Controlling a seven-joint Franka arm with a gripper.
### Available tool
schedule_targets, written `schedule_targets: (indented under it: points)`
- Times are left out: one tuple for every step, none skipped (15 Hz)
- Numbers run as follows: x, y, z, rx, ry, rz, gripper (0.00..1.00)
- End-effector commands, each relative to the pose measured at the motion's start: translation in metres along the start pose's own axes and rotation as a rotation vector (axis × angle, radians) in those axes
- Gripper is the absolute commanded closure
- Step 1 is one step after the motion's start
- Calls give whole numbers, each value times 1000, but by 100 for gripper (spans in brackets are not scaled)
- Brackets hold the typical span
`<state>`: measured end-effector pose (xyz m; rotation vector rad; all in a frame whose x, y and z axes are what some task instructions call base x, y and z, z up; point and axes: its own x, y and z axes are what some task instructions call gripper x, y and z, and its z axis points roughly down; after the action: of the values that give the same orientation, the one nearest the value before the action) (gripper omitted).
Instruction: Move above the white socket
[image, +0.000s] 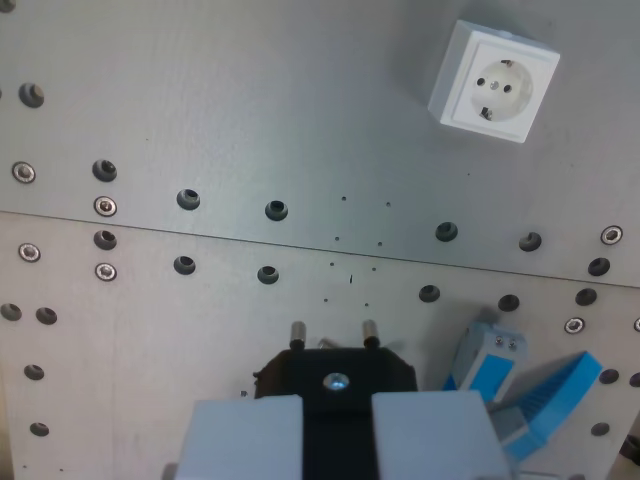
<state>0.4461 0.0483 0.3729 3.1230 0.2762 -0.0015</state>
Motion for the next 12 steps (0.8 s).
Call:
schedule_targets:
  points:
    - [0, 0, 0, 0, 1, -1, 100]
    - [0, 0, 0, 0, 1, 0, 100]
    - [0, 0, 0, 0, 1, 0, 100]
    - [0, 0, 0, 0, 1, 0, 100]
    - [0, 0, 0, 0, 2, 0, 100]
    - [0, 0, 0, 0, 1, 2, 100]
    - [0, 0, 1, 0, 2, 4, 100]
    - [0, 1, 1, 0, 2, 6, 100]
    - [0, 1, 2, -1, 3, 8, 100]
    - [0, 2, 3, -1, 5, 11, 100]
    - [0, 2, 4, -2, 7, 15, 100]
    - [0, 3, 6, -3, 11, 19, 100]
